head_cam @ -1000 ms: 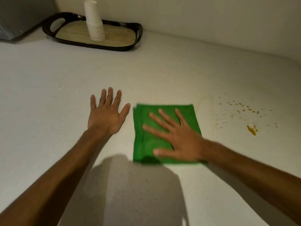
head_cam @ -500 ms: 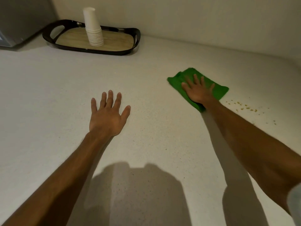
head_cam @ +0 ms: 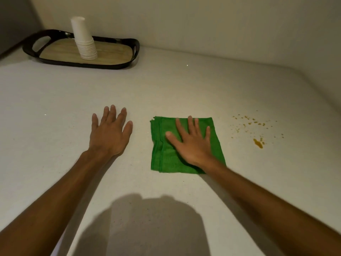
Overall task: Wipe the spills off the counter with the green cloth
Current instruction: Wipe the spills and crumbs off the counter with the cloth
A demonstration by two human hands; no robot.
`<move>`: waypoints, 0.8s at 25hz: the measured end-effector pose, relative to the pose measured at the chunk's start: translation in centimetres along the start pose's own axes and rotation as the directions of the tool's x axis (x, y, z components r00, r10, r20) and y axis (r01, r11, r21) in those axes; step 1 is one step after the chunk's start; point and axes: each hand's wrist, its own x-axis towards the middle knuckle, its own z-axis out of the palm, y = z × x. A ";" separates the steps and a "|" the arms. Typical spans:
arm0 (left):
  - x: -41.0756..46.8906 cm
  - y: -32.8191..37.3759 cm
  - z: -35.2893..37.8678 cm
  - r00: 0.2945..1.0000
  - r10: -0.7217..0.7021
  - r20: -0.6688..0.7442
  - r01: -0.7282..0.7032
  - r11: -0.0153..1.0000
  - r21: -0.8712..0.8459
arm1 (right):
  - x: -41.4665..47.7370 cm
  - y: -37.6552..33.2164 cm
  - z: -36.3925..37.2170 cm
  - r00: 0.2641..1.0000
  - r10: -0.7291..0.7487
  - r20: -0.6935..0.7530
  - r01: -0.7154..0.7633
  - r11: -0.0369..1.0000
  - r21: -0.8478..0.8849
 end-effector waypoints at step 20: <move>2.2 6.6 3.2 0.986 0.153 0.069 -0.155 0.987 0.036 | 11.8 12.2 -5.0 0.979 0.195 -0.051 -0.200 0.975 -0.100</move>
